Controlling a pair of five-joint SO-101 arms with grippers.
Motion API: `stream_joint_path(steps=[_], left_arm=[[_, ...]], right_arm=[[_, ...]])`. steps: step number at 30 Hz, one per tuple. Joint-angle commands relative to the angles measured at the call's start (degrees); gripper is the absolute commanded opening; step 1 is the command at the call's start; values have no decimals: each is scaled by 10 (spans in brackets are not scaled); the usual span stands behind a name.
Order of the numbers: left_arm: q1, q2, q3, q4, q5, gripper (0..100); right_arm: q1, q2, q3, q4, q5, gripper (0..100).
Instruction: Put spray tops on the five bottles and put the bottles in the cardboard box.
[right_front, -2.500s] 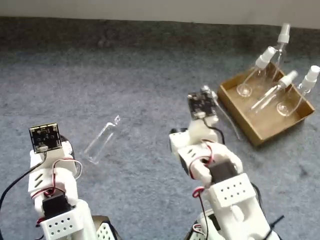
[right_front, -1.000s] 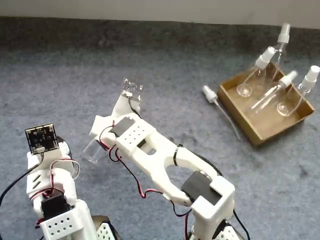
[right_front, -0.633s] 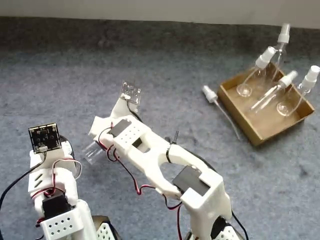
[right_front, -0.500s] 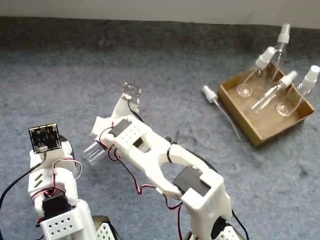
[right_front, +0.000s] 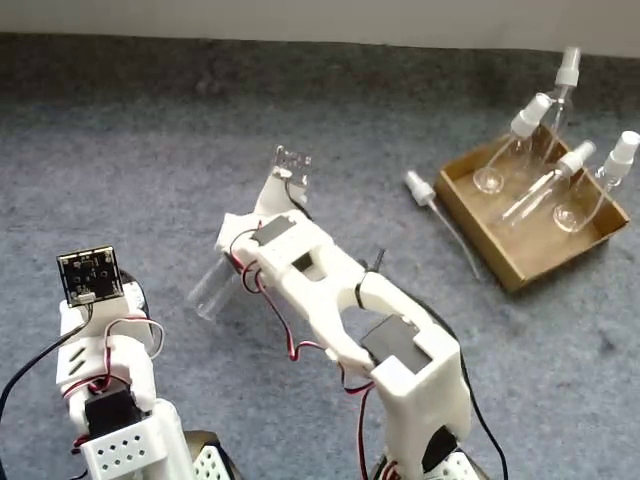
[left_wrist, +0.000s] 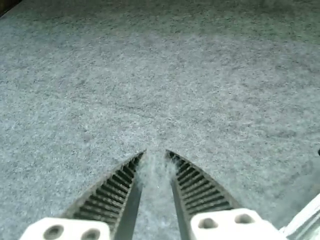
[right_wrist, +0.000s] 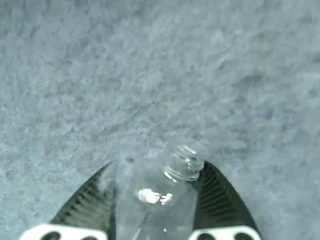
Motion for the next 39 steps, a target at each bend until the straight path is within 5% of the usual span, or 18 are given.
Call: stream_joint_path(steps=[1,9,19,31,39], left_arm=[[11,-7,2,-11,-5,18],[11,-7,2,-11,-5,18],[11,-7,2,-11,-5,18],[11,-7,2,-11,-5,18],[11,-7,2,-11,-5,18]], right_arm=[[51,-7,-12,-3,62,26],[133,-8,-18,122,134,26],[175,-8,-19,133,257,26],[240,-10,-47,134,664,28],[296,-137,-24,168,796,29]])
